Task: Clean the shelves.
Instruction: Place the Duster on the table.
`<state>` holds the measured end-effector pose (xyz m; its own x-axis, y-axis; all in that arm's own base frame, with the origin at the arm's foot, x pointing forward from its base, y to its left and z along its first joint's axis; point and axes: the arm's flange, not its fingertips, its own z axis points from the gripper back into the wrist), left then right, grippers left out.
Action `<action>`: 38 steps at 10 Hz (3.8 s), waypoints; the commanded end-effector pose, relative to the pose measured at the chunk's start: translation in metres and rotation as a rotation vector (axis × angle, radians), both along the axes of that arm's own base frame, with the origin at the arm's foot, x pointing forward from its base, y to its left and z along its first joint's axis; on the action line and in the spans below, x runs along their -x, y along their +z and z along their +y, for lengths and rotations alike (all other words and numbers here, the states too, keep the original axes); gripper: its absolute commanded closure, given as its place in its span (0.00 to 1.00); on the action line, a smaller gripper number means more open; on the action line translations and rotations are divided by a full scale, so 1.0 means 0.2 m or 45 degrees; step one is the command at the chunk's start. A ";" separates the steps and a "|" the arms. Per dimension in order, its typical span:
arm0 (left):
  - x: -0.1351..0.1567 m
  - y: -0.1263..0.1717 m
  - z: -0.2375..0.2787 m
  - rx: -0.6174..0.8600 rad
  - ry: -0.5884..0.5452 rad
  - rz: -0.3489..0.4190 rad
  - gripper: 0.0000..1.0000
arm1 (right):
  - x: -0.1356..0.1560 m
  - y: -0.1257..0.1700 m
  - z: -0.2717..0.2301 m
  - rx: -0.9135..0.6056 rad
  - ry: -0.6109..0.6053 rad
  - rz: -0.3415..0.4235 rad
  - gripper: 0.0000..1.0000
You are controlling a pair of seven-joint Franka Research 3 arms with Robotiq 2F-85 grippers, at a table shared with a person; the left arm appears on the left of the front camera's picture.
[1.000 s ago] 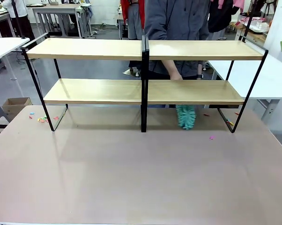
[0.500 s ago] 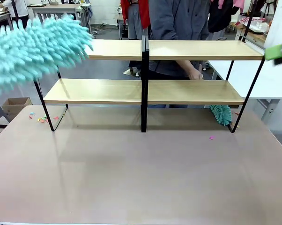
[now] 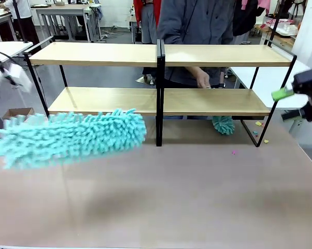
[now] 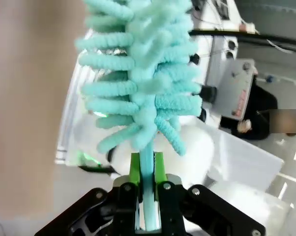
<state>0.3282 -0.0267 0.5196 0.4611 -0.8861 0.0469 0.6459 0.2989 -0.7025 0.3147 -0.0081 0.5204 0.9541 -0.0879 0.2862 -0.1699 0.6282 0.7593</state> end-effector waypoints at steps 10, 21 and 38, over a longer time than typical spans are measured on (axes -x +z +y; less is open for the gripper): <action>-0.50 -0.56 -0.09 0.022 -0.057 0.100 0.88 | 0.00 -0.07 -0.05 0.080 -0.010 0.080 0.00; -0.59 -0.70 -0.02 -0.139 -0.157 0.099 0.05 | 0.00 -0.07 -0.05 0.080 -0.010 0.080 0.00; 0.00 0.08 0.89 1.232 0.697 -0.356 0.00 | 0.19 0.30 0.04 -0.259 -0.004 0.120 0.00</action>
